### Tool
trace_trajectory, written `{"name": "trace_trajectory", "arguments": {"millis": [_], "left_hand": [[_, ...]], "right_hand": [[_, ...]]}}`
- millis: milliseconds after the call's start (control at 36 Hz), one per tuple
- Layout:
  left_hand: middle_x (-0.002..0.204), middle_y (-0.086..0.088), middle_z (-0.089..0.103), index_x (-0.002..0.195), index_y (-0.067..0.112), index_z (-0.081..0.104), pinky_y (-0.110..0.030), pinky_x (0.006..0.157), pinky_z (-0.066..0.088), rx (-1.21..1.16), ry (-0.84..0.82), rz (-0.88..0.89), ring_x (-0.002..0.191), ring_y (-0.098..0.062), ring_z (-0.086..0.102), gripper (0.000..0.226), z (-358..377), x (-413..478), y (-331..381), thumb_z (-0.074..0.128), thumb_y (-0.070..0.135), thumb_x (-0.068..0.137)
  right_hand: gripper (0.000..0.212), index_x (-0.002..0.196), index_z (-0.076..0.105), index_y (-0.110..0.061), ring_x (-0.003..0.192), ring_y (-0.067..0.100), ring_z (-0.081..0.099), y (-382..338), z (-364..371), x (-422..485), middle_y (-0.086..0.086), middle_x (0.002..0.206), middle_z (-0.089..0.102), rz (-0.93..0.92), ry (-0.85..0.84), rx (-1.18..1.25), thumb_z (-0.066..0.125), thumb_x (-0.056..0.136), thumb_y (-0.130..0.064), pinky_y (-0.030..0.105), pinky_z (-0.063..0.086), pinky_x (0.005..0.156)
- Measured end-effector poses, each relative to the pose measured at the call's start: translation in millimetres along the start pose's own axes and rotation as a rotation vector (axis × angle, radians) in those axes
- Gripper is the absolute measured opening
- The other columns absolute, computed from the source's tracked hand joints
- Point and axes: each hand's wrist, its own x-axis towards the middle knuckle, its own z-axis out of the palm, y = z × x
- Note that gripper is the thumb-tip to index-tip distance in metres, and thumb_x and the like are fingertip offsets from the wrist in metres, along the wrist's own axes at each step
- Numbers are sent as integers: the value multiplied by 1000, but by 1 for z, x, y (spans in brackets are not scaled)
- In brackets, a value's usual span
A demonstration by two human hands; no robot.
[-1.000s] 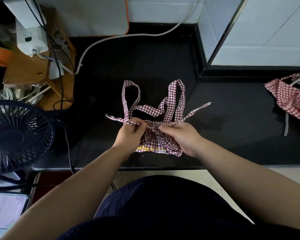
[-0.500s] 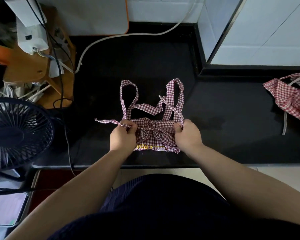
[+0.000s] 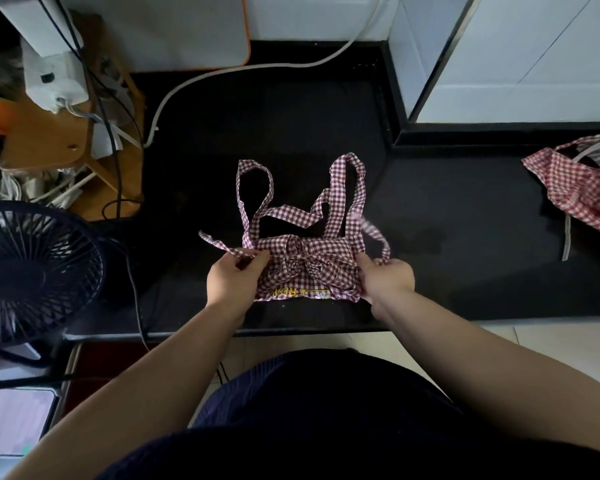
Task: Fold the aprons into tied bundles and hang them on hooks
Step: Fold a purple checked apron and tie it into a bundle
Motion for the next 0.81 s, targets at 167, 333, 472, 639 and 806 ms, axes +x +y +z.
{"name": "trace_trajectory", "arguments": {"millis": [167, 333, 472, 639, 806], "left_hand": [[84, 8, 67, 81, 24, 64, -26, 69, 52, 60, 20, 23, 81, -9, 64, 12, 3, -4, -5, 69, 34, 85], [87, 5, 67, 84, 21, 64, -29, 73, 53, 52, 15, 7, 82, -11, 63, 13, 1, -3, -5, 69, 33, 85], [88, 3, 68, 89, 14, 66, -30, 71, 51, 23, 49, -31, 84, -13, 63, 23, -6, 3, -9, 62, 37, 90], [85, 3, 65, 90, 15, 63, -23, 61, 46, 150, 65, 39, 81, -15, 61, 19, -17, 7, -19, 63, 35, 91], [93, -2, 67, 93, 20, 60, -42, 81, 56, 195, 82, 9, 88, -23, 66, 14, -17, 15, -23, 65, 32, 89]], "right_hand": [[48, 117, 44, -4, 92, 21, 58, -2, 0, -8, 5, 108, 58, 8, 70, 100, 69, 85, -30, 31, 48, 84], [53, 140, 39, -13, 128, 27, 37, -1, -14, -31, 13, 144, 31, -752, 24, -444, 59, 92, -19, 27, 30, 101], [41, 140, 44, -12, 133, 23, 37, 0, -16, -17, 7, 143, 42, -820, -400, -715, 41, 101, -22, 31, 26, 113], [69, 149, 25, -23, 140, 18, 24, 9, -30, -15, -1, 152, 25, -729, -543, -745, 51, 92, -51, 30, 21, 113], [73, 151, 13, -32, 133, 28, 31, 11, -33, -7, 8, 146, 34, -949, -415, -1186, 50, 91, -53, 37, 25, 111]]}}
